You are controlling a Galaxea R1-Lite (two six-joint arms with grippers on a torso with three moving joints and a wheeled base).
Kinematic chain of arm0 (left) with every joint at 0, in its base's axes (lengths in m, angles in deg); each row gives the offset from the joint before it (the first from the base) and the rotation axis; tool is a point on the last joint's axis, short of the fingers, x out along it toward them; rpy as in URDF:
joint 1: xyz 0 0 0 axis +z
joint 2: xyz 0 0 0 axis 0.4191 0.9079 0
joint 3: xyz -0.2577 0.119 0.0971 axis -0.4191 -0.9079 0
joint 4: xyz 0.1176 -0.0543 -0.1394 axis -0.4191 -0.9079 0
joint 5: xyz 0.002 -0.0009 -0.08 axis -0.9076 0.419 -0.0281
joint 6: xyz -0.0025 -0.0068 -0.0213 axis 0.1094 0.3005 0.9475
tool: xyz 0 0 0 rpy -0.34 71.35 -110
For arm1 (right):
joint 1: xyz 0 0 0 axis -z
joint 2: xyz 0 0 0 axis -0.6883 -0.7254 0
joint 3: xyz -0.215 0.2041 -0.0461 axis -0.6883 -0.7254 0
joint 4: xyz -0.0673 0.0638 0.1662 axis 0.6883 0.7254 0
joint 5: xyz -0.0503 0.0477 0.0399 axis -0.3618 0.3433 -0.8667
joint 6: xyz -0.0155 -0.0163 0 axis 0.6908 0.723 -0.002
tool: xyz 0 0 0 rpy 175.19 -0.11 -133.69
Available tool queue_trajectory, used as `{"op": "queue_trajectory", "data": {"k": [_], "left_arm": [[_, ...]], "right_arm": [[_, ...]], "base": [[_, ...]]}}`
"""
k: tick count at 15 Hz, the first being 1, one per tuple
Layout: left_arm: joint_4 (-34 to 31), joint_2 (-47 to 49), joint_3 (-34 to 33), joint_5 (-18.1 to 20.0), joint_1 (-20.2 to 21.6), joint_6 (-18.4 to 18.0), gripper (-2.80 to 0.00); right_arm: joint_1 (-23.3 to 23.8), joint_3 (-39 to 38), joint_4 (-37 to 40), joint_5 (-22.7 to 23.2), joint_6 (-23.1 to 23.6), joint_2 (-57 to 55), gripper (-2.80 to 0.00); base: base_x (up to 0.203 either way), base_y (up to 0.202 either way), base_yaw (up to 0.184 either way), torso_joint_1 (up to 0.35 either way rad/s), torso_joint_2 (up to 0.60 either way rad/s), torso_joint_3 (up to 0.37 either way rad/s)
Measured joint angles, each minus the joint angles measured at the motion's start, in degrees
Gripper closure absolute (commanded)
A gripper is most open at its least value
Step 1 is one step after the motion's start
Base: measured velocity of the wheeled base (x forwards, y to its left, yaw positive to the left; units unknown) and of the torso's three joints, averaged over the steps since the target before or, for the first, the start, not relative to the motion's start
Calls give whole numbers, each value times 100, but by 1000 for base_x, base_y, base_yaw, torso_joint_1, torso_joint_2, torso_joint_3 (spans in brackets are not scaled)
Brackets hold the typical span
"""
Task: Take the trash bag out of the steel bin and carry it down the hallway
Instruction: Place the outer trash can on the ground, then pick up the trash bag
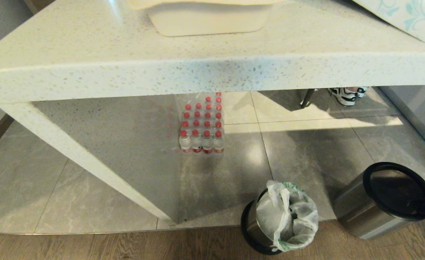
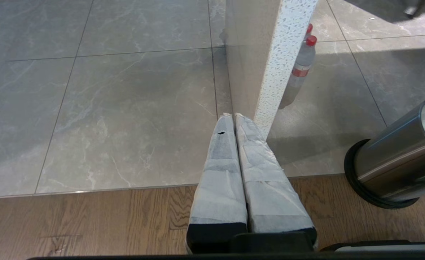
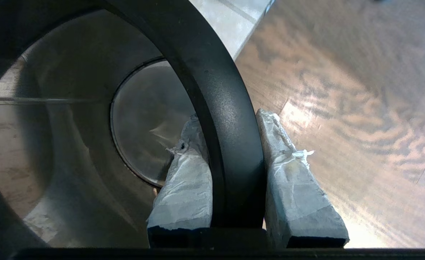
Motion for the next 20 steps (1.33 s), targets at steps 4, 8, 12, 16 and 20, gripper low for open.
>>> {"op": "queue_trajectory", "data": {"k": [4, 8, 12, 16, 20], "left_arm": [[2, 0, 0, 0, 0, 0, 0], [0, 0, 0, 0, 0, 0, 0], [0, 0, 0, -2, 0, 0, 0], [0, 0, 0, 0, 0, -2, 0], [2, 0, 0, 0, 0, 0, 0]], "right_arm": [[53, -6, -201, -6, 326, -120, -280], [213, -53, -173, 73, 381, -20, -280], [406, -229, -11, 141, 346, 371, -280], [455, -665, 591, 446, 340, 1572, 0], [-40, -1386, 1664, 1046, 521, 3066, 0]], "base": [[0, 0, 0, 0, 0, 0], [0, 0, 0, 0, 0, 0], [0, 0, 0, 0, 0, 0], [0, 0, 0, 0, 0, 0], [0, 0, 0, 0, 0, 0]]}}
